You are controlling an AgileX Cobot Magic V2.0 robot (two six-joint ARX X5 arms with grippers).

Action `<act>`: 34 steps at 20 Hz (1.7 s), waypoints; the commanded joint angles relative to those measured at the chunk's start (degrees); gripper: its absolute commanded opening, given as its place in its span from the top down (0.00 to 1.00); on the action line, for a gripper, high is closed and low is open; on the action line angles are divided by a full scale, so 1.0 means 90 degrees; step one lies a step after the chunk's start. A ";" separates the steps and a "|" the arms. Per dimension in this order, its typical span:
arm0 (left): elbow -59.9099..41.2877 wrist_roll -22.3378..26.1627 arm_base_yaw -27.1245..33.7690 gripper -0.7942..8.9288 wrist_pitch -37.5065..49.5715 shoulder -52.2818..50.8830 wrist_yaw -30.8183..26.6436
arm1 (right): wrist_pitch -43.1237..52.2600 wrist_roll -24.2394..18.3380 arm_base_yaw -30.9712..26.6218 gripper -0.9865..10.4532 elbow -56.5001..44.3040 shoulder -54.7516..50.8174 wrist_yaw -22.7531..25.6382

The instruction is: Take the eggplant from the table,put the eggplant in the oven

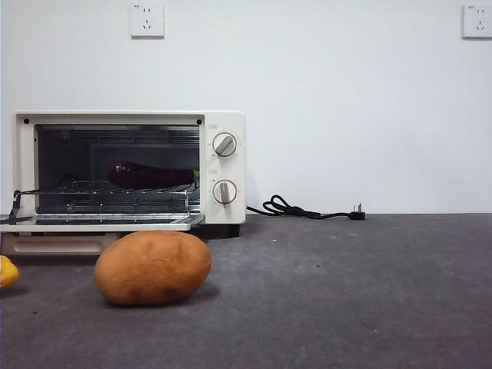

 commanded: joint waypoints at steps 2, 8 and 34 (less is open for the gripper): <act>-0.0051 0.0024 -0.0199 0.92 0.0126 0.0347 0.0272 | -0.0136 0.0138 0.0010 0.92 0.0019 -0.0010 0.0024; -0.0051 -0.0029 -0.0274 0.92 0.0338 0.0384 0.0549 | -0.0138 0.0245 0.0010 0.92 0.0017 -0.0010 0.0024; 0.0680 -0.1501 -0.0872 0.92 0.2514 -0.0741 0.0619 | -0.0138 0.0231 0.0010 0.92 0.0015 -0.0007 0.0019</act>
